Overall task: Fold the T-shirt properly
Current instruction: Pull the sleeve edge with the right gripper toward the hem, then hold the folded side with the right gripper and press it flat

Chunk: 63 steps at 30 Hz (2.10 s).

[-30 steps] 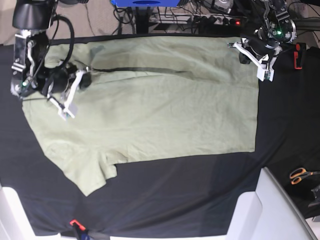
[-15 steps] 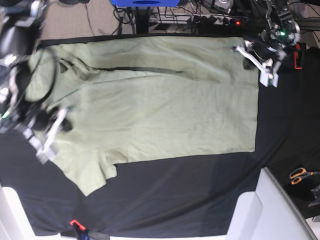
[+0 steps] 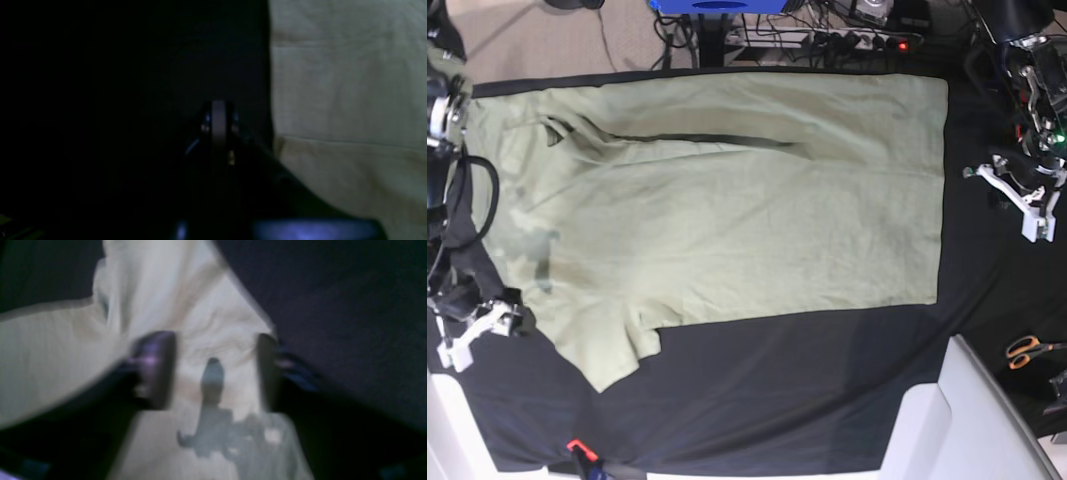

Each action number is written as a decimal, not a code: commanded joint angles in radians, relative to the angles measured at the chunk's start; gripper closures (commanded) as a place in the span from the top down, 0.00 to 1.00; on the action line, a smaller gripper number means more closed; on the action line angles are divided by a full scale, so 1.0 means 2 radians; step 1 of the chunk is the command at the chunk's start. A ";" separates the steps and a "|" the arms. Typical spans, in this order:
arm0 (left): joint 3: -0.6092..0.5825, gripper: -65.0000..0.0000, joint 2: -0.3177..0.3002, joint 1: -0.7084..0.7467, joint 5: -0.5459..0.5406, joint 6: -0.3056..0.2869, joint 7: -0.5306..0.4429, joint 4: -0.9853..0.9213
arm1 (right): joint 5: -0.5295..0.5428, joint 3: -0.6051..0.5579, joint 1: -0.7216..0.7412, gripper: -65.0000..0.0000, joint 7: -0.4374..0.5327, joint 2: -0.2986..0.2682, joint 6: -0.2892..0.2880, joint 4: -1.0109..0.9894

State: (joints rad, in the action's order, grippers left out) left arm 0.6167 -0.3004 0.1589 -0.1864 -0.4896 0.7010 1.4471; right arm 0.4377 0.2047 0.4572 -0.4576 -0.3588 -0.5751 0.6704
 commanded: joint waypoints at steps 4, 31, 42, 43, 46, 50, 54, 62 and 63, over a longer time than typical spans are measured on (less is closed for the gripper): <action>0.003 0.00 -0.012 -0.003 -0.005 0.000 -0.009 0.010 | 0.005 0.001 0.040 0.97 0.073 -0.021 -0.003 -0.101; 0.002 0.00 -0.010 0.002 -0.005 0.000 -0.009 0.007 | -0.121 0.006 0.019 0.00 0.126 0.015 0.034 -0.132; 0.002 0.00 -0.010 0.002 -0.005 0.000 -0.009 0.006 | -0.119 0.008 -0.053 0.00 -0.042 0.029 0.034 0.086; 0.002 0.00 -0.010 0.002 -0.005 0.000 -0.009 0.006 | -0.119 0.009 -0.058 0.00 -0.058 0.029 0.034 0.105; 0.002 0.00 -0.009 0.002 -0.005 0.000 -0.009 0.006 | -0.119 0.009 -0.074 0.00 -0.101 0.041 0.034 0.152; 0.002 0.00 -0.009 0.007 -0.005 0.000 -0.009 0.007 | -0.119 0.051 -0.102 0.00 -0.157 0.056 0.033 0.224; 0.002 0.00 -0.009 0.009 -0.005 0.000 -0.009 0.007 | -0.119 0.063 -0.131 0.00 -0.205 0.067 0.033 0.298; 0.002 0.00 -0.009 0.010 -0.005 0.000 -0.009 0.006 | -0.119 0.064 -0.186 0.00 -0.277 0.087 0.033 0.397; 0.002 0.00 -0.009 0.009 -0.005 0.000 -0.009 0.006 | -0.119 0.064 -0.193 0.00 -0.282 0.093 0.033 0.404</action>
State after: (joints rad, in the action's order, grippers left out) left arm 0.6155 -0.3004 0.1860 -0.1867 -0.4938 0.7002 1.4460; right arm 0.1993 0.3283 0.0521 -1.0340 -0.1600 -0.5056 1.4605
